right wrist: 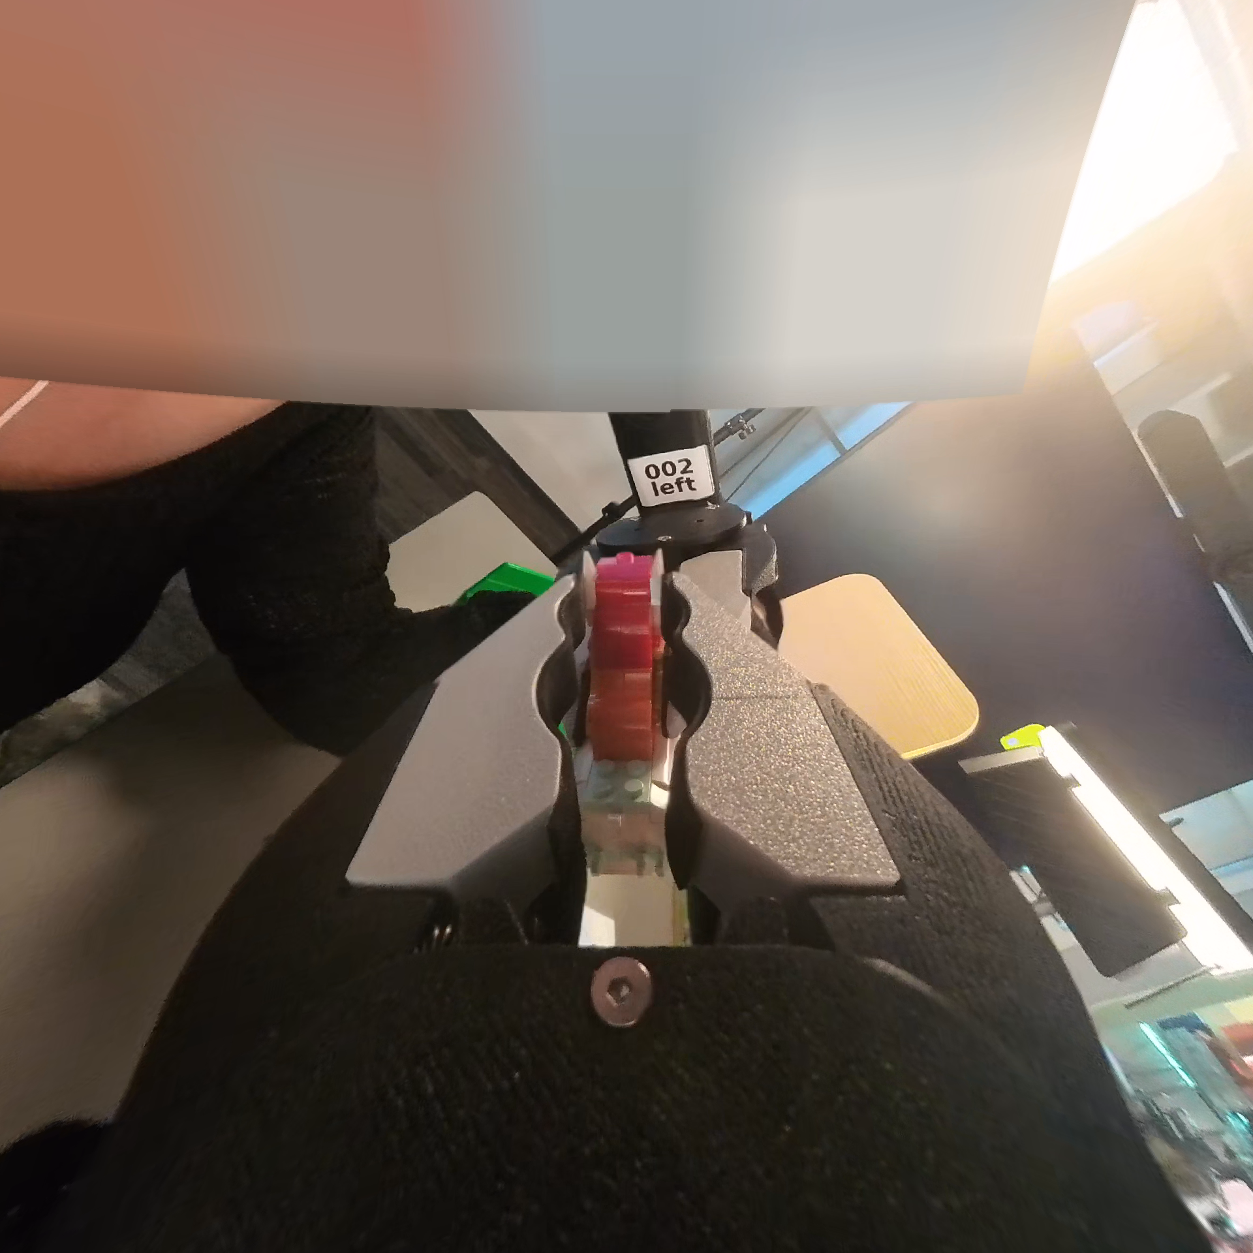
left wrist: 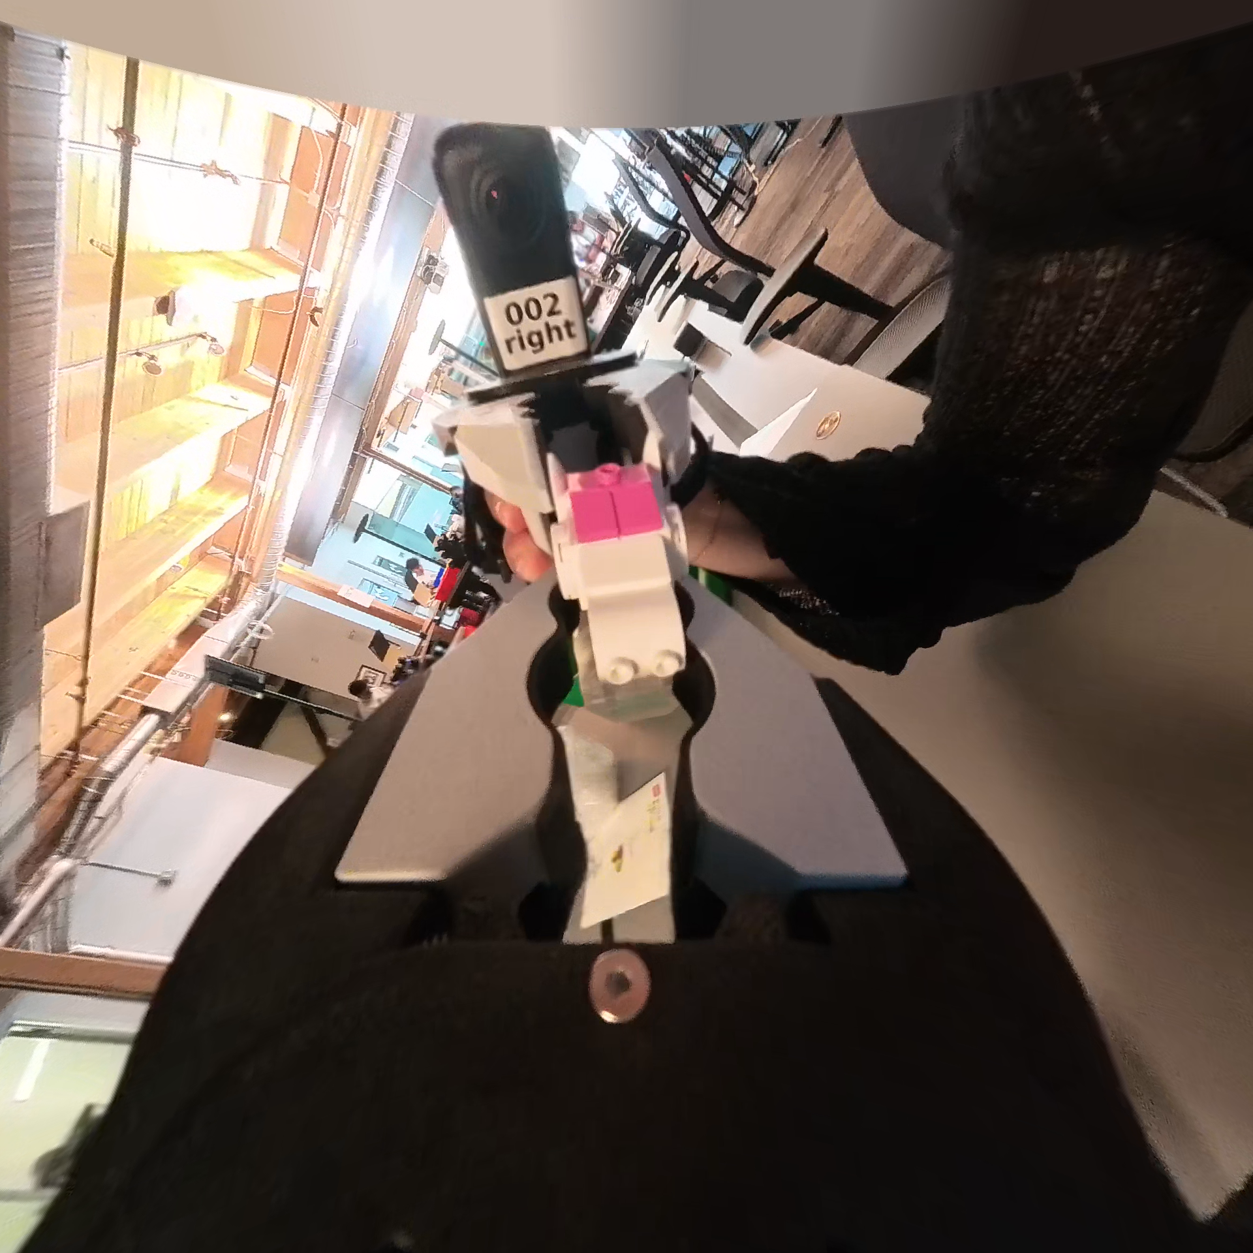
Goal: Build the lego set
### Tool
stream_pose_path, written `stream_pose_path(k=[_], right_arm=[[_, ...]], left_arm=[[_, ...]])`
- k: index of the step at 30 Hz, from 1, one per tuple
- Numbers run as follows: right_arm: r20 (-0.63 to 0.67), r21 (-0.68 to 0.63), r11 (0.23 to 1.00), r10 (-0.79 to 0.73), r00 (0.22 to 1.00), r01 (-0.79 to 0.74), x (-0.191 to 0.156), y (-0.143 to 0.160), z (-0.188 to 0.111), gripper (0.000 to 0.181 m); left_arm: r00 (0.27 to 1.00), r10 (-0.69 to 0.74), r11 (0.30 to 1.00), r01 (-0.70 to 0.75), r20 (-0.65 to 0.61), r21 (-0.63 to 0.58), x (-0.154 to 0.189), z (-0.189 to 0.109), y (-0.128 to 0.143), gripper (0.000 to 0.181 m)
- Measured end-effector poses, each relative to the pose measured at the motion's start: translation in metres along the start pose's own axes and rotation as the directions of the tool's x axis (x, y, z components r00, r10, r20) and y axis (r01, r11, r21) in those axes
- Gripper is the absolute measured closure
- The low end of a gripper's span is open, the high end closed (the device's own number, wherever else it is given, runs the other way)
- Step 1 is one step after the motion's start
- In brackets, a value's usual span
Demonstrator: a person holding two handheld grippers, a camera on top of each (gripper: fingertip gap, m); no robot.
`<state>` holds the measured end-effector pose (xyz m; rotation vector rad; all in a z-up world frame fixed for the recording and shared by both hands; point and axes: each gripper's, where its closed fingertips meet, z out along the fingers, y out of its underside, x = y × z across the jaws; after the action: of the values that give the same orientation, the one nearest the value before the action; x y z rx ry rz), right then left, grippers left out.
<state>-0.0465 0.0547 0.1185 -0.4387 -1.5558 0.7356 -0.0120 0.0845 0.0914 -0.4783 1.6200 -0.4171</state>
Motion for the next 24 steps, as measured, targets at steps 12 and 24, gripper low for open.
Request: stream_pose_path(k=[12, 24], right_arm=[[-0.444, 0.043, 0.986, -0.128, 0.887, 0.163, 0.063, -0.012, -0.034, 0.124], [-0.891, -0.173, 0.870, -0.338, 0.303, 0.463, 0.091, -0.007, -0.114, 0.141]], left_arm=[[0.765, -0.586, 0.793, 0.609, 0.268, -0.005, -0.066, -0.011, 0.057, 0.155], [0.509, -0.834, 0.546, 0.817, 0.212, 0.187, -0.070, -0.028, 0.075, 0.155]])
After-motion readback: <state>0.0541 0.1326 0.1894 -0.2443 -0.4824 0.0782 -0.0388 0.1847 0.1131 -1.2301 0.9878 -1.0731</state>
